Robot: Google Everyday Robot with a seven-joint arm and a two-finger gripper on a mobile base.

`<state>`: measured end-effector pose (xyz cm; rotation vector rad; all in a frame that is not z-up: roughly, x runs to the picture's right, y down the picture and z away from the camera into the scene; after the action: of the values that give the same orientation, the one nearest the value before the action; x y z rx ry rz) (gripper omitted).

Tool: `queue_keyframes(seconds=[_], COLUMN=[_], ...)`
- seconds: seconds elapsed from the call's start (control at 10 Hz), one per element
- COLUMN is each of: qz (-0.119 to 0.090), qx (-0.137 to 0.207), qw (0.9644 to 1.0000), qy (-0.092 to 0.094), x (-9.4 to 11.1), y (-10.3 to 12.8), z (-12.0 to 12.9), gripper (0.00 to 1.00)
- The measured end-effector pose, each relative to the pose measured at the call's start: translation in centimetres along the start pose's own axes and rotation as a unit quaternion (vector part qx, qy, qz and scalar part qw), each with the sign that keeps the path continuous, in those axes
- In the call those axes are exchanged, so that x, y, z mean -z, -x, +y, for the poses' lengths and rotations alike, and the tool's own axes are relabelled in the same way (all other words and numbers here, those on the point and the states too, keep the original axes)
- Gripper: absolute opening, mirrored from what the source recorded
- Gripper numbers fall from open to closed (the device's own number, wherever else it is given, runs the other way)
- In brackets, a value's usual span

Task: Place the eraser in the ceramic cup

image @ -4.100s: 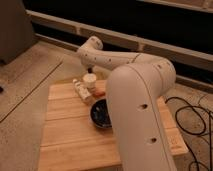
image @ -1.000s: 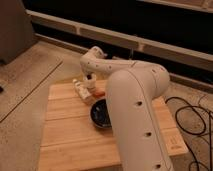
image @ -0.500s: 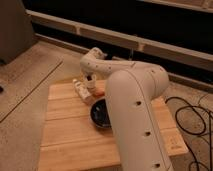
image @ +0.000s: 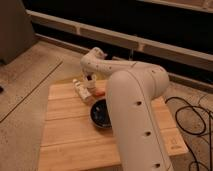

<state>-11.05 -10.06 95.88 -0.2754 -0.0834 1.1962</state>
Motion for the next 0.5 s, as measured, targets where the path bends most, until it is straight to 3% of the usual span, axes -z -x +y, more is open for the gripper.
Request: queue_keyframes(seconds=[0.5], qz=[-0.001], qx=[-0.001], qw=[1.0000], qy=[0.002], x=[-0.13], y=[0.11], z=[-0.29], gripper=[0.73])
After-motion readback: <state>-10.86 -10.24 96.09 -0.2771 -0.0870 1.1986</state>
